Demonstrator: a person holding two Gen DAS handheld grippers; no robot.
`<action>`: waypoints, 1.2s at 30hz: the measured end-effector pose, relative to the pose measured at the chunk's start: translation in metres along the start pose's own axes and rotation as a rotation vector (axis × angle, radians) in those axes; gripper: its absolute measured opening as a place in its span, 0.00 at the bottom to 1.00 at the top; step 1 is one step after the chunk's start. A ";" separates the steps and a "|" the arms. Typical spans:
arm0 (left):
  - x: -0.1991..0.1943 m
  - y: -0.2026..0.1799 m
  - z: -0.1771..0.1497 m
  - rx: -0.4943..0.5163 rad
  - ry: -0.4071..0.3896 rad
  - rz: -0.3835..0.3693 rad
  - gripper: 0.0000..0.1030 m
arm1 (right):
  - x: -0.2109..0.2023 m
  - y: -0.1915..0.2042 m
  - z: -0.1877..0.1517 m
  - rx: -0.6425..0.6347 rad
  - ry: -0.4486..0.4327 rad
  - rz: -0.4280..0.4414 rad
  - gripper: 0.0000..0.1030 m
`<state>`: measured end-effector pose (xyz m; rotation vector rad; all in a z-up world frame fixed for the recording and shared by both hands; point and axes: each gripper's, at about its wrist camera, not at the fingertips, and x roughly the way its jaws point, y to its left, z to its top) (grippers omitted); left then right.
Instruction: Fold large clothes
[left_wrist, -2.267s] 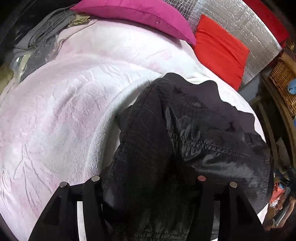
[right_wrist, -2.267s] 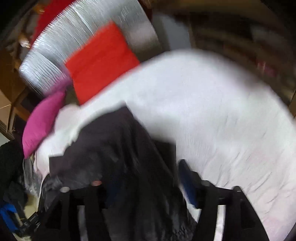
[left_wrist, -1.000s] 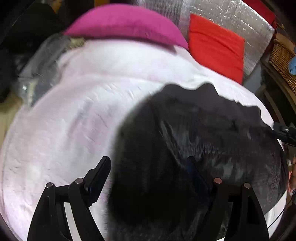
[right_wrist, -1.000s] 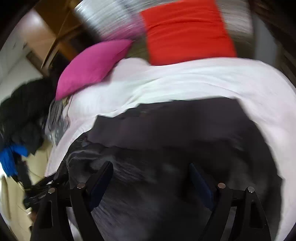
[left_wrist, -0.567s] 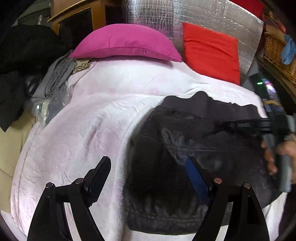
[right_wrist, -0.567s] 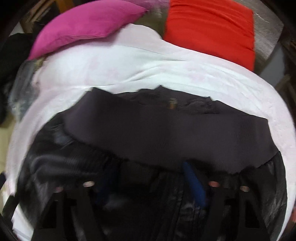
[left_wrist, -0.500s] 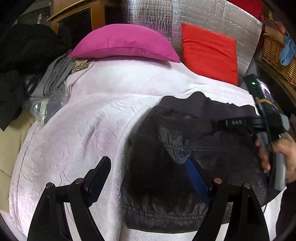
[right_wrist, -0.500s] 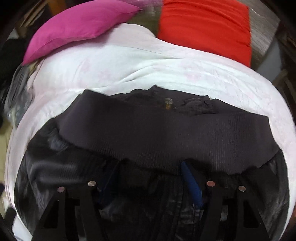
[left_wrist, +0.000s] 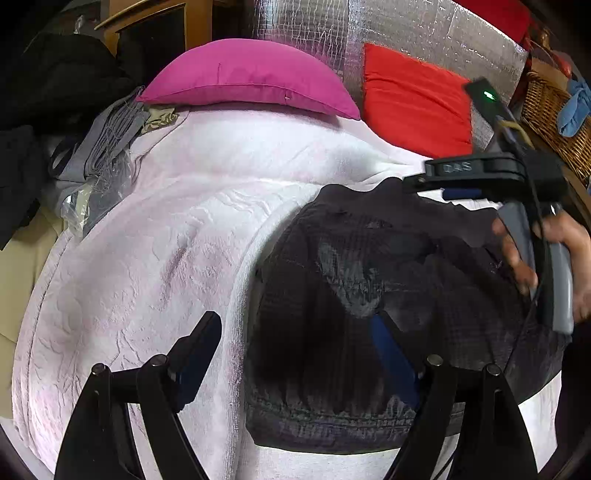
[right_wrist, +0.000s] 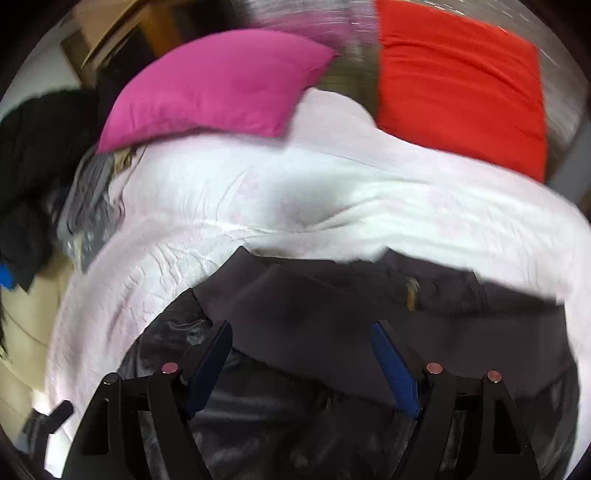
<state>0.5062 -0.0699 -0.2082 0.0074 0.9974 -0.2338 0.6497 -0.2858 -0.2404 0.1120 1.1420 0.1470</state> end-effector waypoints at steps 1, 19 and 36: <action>0.001 0.001 0.000 -0.002 0.002 0.000 0.81 | 0.005 0.005 0.005 -0.030 0.008 -0.008 0.78; 0.015 0.015 0.005 -0.044 0.042 0.018 0.81 | 0.043 0.025 0.013 -0.165 0.015 -0.066 0.11; 0.033 0.002 -0.004 0.013 0.109 0.068 0.81 | 0.066 0.005 0.004 0.082 0.047 -0.034 0.13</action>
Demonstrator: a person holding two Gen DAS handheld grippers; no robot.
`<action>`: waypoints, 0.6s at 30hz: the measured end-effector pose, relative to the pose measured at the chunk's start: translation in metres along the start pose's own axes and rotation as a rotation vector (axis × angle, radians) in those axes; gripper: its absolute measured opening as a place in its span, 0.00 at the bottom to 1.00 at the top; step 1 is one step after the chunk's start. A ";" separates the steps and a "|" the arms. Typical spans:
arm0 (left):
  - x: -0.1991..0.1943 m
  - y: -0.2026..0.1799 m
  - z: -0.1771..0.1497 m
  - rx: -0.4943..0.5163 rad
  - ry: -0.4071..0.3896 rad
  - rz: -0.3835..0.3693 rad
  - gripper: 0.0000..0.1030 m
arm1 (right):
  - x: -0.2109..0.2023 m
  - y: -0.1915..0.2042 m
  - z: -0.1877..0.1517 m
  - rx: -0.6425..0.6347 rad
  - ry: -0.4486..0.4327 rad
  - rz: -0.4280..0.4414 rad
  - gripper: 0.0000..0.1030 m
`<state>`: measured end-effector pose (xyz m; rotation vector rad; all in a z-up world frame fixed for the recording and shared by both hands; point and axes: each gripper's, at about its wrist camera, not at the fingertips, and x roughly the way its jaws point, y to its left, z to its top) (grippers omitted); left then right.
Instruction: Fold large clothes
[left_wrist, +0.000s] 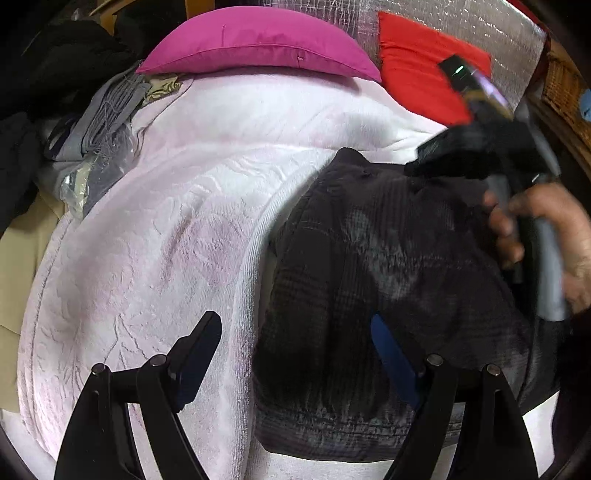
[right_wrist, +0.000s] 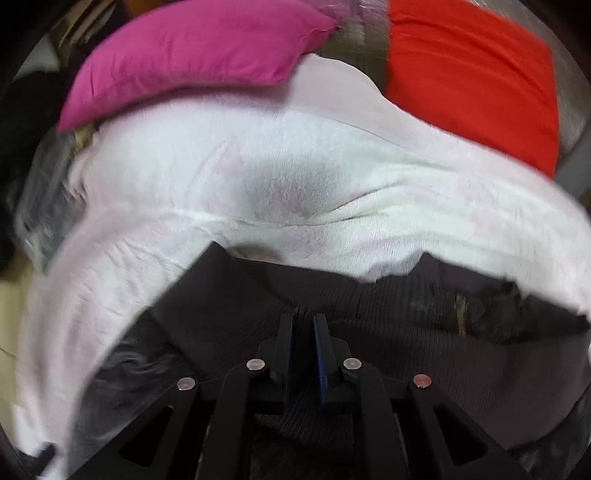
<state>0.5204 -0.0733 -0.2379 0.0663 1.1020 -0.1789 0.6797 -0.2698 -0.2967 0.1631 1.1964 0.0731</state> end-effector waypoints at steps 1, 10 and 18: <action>-0.002 -0.002 -0.001 0.009 -0.005 0.006 0.81 | -0.009 -0.006 -0.001 0.043 0.003 0.047 0.13; -0.020 -0.034 -0.012 0.103 -0.063 0.017 0.81 | -0.142 -0.060 -0.075 0.109 -0.280 0.185 0.85; -0.046 -0.070 -0.021 0.148 -0.152 -0.024 0.81 | -0.216 -0.127 -0.193 0.177 -0.346 -0.006 0.83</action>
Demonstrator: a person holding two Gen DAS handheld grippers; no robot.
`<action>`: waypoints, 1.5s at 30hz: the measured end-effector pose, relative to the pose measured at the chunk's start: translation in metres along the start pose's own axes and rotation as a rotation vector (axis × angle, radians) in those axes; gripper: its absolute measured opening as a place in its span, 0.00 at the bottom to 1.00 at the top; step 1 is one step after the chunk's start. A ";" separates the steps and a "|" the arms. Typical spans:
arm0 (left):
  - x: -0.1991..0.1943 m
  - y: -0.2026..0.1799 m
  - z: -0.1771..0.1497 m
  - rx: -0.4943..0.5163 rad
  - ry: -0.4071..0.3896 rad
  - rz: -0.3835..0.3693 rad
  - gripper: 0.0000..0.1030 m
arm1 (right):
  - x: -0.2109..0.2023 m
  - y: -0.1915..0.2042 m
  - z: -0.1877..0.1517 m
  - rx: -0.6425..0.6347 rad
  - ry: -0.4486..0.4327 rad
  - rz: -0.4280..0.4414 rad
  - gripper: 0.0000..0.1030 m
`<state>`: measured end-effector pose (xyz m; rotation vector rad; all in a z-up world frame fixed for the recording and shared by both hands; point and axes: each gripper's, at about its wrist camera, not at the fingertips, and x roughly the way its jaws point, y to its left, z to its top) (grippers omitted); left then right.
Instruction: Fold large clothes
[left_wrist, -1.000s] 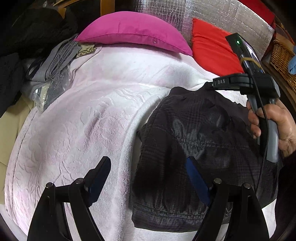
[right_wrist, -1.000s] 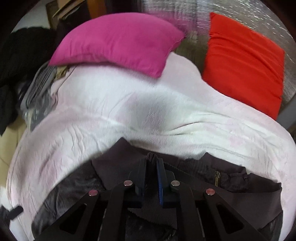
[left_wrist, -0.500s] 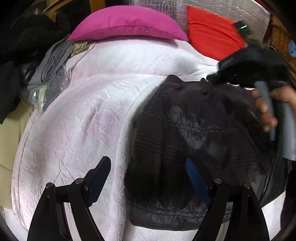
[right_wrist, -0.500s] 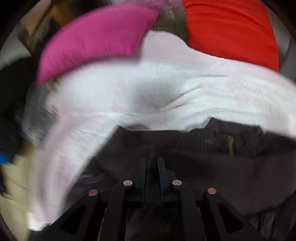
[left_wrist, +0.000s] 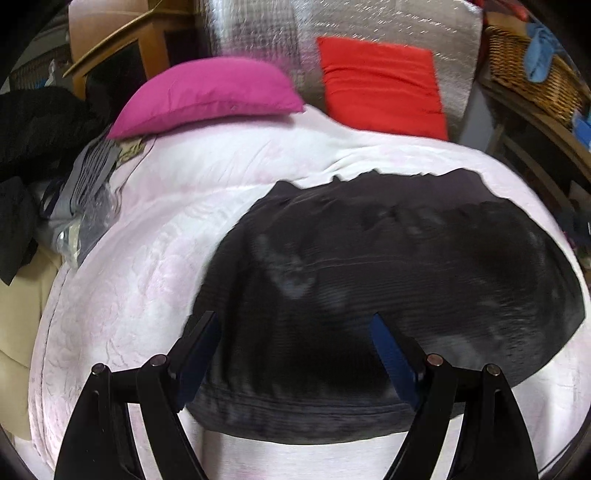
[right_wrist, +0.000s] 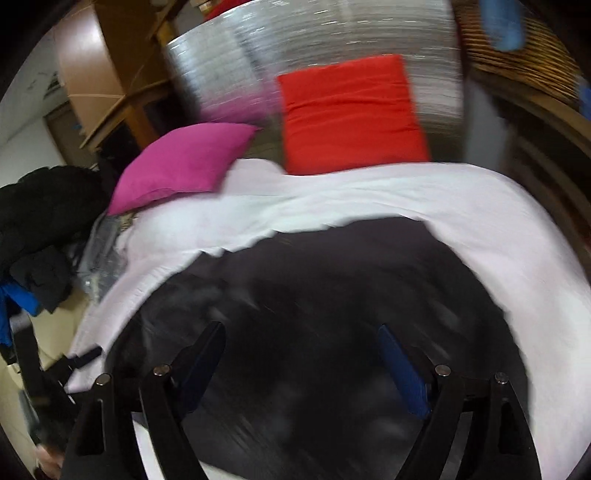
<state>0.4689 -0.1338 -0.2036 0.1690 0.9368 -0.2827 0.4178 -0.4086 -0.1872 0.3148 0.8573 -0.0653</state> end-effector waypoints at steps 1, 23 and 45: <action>-0.004 -0.006 0.000 0.006 -0.012 -0.002 0.81 | -0.006 -0.009 -0.006 0.017 -0.010 -0.003 0.83; 0.004 -0.041 -0.015 0.137 -0.050 0.116 0.81 | 0.040 -0.095 -0.056 0.232 0.111 -0.075 0.74; 0.047 -0.018 -0.016 0.096 0.098 0.023 0.90 | 0.041 -0.109 -0.041 0.297 0.100 0.016 0.76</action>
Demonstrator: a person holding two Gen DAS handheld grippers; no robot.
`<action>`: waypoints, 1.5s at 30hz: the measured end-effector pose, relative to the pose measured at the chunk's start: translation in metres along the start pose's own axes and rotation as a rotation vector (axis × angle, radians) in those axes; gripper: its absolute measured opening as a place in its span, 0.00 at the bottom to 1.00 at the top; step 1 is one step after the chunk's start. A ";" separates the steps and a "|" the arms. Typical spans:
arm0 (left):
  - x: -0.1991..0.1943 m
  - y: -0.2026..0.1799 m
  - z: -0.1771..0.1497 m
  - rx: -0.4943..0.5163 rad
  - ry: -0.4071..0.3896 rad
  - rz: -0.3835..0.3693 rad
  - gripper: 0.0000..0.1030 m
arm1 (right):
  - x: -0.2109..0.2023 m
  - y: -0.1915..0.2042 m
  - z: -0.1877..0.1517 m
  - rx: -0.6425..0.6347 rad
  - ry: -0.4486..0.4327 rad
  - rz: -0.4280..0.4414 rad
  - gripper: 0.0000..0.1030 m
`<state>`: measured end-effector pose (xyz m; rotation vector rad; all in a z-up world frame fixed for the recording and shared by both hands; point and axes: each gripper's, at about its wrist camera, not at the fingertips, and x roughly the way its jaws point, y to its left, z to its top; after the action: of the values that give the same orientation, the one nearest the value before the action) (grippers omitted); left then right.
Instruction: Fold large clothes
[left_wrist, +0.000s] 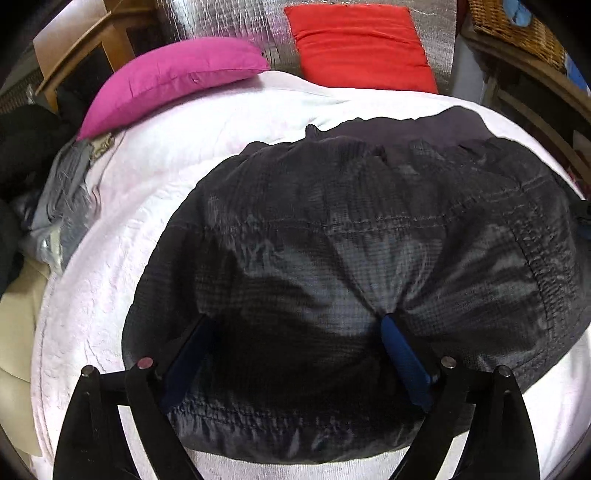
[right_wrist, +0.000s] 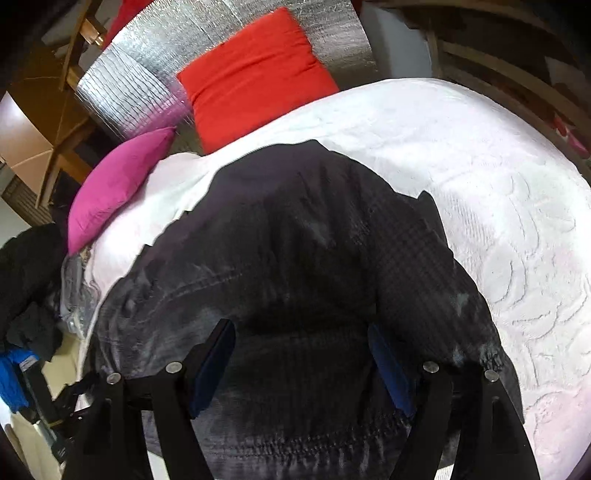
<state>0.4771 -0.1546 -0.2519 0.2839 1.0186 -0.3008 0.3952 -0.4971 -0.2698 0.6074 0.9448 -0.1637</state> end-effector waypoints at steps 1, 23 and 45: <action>-0.003 0.004 0.001 -0.013 0.002 -0.017 0.90 | -0.004 -0.002 0.000 0.009 -0.001 0.019 0.76; 0.035 0.158 -0.017 -0.407 0.102 -0.554 0.93 | -0.013 -0.142 0.031 0.249 0.077 0.336 0.86; 0.043 0.115 -0.018 -0.303 0.104 -0.756 0.98 | 0.043 -0.113 0.025 0.168 0.234 0.576 0.97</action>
<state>0.5271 -0.0467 -0.2874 -0.3803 1.2306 -0.8080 0.3949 -0.5987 -0.3405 1.0456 0.9486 0.3531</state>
